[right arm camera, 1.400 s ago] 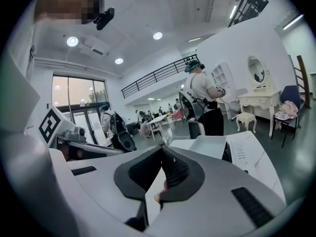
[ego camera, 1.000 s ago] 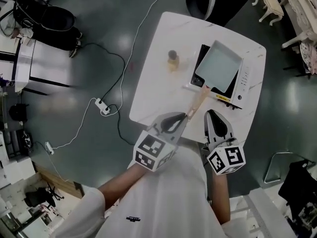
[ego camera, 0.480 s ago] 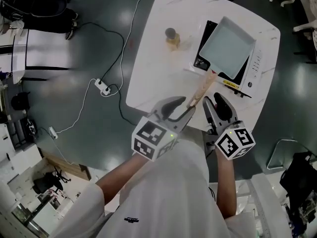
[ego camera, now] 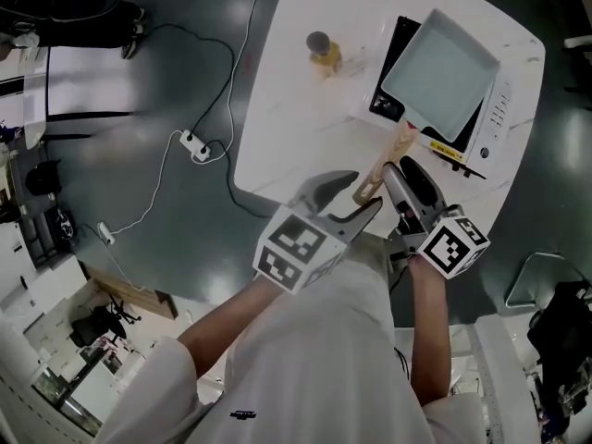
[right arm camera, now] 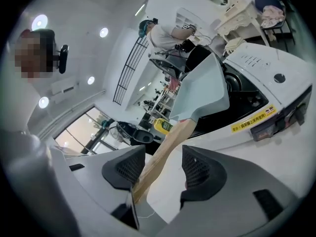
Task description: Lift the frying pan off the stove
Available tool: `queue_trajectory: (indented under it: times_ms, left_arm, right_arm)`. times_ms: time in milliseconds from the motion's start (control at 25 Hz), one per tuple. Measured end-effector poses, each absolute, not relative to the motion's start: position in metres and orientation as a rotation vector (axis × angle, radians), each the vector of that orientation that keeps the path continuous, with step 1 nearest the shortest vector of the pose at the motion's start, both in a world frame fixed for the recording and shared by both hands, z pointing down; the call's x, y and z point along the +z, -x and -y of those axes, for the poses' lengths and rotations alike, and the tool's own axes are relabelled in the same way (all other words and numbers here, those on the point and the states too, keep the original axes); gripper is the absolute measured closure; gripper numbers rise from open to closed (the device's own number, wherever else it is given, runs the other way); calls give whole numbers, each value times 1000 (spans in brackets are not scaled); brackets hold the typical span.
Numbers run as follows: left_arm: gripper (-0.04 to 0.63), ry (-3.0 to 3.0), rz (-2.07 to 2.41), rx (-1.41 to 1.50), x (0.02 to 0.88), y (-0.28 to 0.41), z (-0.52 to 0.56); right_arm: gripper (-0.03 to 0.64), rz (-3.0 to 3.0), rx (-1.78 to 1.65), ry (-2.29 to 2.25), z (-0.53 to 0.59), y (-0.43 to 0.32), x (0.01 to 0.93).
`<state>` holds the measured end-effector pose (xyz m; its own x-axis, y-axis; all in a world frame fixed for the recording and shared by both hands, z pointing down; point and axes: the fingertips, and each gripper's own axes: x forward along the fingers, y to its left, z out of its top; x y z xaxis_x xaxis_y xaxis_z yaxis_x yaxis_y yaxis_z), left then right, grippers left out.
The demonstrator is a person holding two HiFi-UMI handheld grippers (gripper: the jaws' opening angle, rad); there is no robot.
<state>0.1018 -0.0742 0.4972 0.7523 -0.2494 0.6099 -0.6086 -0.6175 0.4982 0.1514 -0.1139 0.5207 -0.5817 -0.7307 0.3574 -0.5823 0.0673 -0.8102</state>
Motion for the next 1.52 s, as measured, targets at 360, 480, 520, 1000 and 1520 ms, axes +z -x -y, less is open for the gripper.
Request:
queue_trajectory:
  times_ms: [360, 480, 520, 1000, 1520]
  left_arm:
    - [423, -2199, 654, 629, 511, -99, 84]
    - [434, -2185, 645, 612, 514, -98, 83]
    - [442, -2178, 638, 601, 514, -99, 82]
    - [506, -2231, 632, 715, 519, -103, 79]
    - [506, -2237, 646, 721, 516, -107, 72]
  right_arm:
    - [394, -2129, -1608, 1245, 135, -142, 536]
    - [394, -2122, -1611, 1194, 141, -139, 537]
    - [396, -2126, -1610, 1169, 142, -137, 536]
    - [468, -2022, -1653, 1095, 145, -129, 539]
    - [497, -2022, -1621, 1090, 141, -128, 531]
